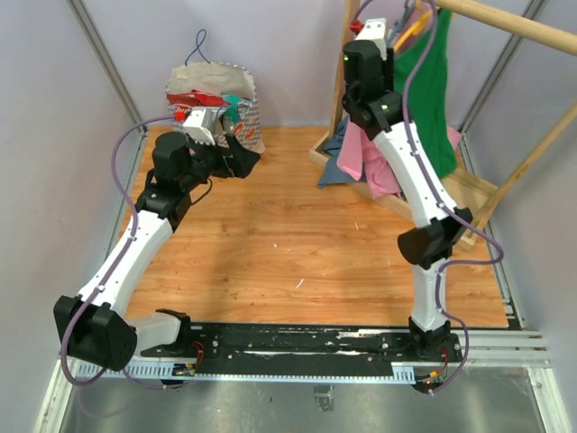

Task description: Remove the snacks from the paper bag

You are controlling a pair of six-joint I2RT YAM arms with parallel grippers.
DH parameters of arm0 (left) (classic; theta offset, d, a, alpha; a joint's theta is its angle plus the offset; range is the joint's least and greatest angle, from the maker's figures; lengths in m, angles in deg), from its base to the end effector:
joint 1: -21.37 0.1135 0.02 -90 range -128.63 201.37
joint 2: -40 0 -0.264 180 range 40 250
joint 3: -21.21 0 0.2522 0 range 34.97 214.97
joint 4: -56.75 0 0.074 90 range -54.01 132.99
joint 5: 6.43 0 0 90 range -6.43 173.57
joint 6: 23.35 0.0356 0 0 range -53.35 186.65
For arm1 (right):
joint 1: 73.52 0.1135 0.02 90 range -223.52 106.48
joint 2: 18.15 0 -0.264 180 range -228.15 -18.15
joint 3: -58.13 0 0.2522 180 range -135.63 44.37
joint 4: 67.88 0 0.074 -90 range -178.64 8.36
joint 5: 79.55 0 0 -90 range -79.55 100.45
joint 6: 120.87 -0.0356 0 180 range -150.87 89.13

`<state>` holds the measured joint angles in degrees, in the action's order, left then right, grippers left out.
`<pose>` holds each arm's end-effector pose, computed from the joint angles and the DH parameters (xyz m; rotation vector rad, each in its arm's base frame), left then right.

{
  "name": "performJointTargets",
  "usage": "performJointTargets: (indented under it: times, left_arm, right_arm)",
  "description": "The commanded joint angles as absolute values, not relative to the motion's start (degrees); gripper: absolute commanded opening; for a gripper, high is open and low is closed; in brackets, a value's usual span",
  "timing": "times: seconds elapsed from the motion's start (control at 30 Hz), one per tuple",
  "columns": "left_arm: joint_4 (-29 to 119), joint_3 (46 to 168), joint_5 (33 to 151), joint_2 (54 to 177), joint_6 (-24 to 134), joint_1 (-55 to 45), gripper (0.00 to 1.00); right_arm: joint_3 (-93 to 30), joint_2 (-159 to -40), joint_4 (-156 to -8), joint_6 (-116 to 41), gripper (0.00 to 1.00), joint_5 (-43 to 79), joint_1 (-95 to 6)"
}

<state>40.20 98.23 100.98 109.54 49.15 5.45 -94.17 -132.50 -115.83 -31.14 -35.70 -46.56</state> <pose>0.2706 -0.0883 0.3767 0.2052 1.7599 -0.6886 0.3903 0.1697 0.4920 0.1877 1.6930 -0.3473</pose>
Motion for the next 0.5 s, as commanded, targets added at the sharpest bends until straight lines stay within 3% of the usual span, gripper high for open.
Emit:
performJointTargets:
  times: [0.0,0.43,0.47]
  left_arm:
    - [39.74,97.81,101.32,107.12,46.61,8.91,1.0]
    - [33.84,103.0,98.67,107.29,48.03,12.8,1.0]
    - [33.64,103.28,98.76,107.44,48.0,12.98,1.0]
  right_arm:
    - [-102.49,-139.94,-110.96,-24.31,0.33,-30.22,-44.17]
    - [-105.96,-147.99,-103.97,-24.53,0.24,-7.12,-44.01]
    - [-106.6,-148.16,-104.04,-24.31,0.31,-6.81,-44.03]
